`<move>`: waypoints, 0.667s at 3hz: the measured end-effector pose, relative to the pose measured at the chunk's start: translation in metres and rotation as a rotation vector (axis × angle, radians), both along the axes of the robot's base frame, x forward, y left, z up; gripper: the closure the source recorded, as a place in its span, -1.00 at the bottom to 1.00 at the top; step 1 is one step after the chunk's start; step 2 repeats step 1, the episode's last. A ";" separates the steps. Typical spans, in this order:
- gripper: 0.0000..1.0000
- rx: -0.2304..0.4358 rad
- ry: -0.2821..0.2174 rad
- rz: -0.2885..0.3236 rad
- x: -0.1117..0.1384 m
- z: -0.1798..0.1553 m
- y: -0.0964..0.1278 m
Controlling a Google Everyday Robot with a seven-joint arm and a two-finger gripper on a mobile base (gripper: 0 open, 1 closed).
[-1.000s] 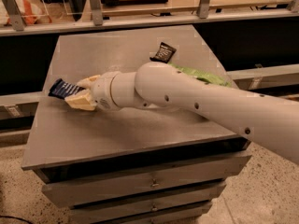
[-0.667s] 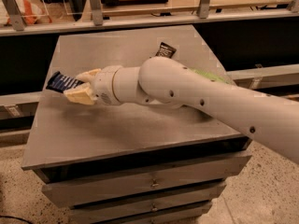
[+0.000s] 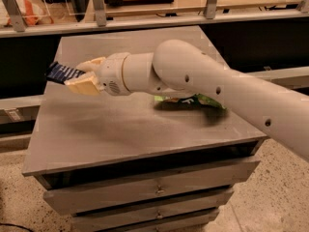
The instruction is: Pick rxbar blueberry
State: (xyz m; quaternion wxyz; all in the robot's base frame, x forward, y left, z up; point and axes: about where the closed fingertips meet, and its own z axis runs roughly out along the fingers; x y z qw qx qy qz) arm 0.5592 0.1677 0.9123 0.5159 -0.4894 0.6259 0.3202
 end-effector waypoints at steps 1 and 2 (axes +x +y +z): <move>1.00 0.000 0.000 0.000 0.000 0.000 0.000; 1.00 0.000 0.000 0.000 0.000 0.000 0.000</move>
Offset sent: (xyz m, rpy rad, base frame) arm 0.0000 0.0000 0.0000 0.0000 0.0000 0.0000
